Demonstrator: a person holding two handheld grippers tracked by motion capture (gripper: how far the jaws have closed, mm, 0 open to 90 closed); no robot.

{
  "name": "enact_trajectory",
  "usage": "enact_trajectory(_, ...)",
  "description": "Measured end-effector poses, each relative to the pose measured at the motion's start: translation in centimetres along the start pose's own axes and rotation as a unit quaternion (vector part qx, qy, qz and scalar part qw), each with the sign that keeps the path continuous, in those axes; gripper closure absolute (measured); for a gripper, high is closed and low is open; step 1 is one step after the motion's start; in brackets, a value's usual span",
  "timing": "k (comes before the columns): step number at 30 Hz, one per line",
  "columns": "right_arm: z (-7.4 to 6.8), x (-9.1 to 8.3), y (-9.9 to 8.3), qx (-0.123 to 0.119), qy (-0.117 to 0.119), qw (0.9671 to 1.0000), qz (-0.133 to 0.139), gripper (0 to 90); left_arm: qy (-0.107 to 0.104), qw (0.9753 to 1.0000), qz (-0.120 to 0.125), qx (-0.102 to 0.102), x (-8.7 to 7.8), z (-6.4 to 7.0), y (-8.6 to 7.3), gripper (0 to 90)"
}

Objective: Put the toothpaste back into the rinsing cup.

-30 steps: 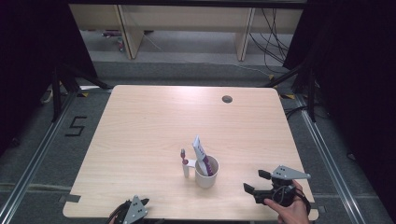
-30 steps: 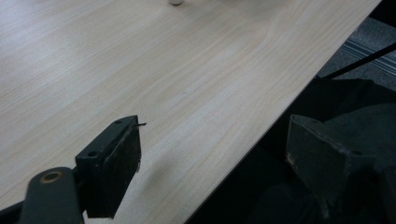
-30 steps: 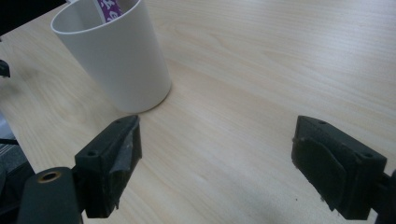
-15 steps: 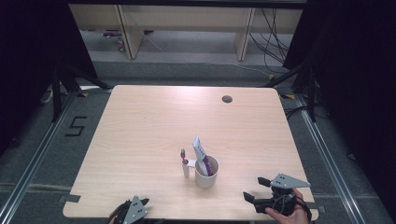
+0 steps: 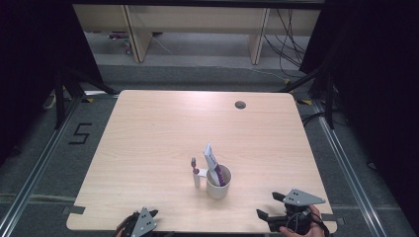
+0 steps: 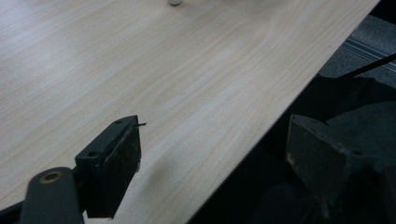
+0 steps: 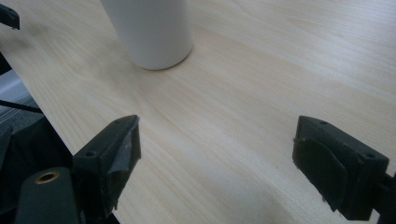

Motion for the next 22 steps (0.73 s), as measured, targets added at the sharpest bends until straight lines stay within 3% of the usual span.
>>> enact_trajectory(4,-0.13,0.06,0.03,-0.013,-0.006,0.9999,-0.008,16.4,-0.001,1.0,0.001,0.003,0.06,0.0,0.02,18.1)
enact_trajectory(8,-0.58,0.19,0.04,-0.002,0.004,0.9999,-0.012,16.4,-0.001,1.0,0.003,0.003,0.07,0.0,0.02,18.1)
enact_trajectory(10,-0.46,0.19,0.07,-0.011,-0.001,0.9999,-0.01,16.4,-0.001,1.0,0.003,0.002,0.06,0.0,0.02,18.1)
enact_trajectory(18,-0.54,0.19,0.04,0.0,0.003,0.9999,-0.013,16.4,-0.002,1.0,0.0,0.002,0.02,0.04,0.02,18.1)
enact_trajectory(20,-0.36,0.3,0.09,-0.013,0.002,0.9999,-0.011,16.4,-0.003,1.0,0.004,-0.003,0.08,0.11,0.04,18.1)
enact_trajectory(21,-0.61,0.22,0.03,0.002,0.003,0.9999,-0.014,16.4,-0.004,1.0,0.004,-0.003,0.08,0.11,0.04,18.1)
enact_trajectory(22,-0.48,0.25,0.07,-0.007,0.002,0.9999,-0.012,16.4,-0.003,1.0,0.004,-0.002,0.08,0.11,0.03,18.1)
Point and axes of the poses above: each handheld gripper's, and its own axes: x roughly forward along the jaws, y roughly out of its top, z roughly to its right, the point moved 2 cm from there along x, roughly forward along the jaws, and after that the axes turned 14 degrees about -z, right-handed, at the moved point
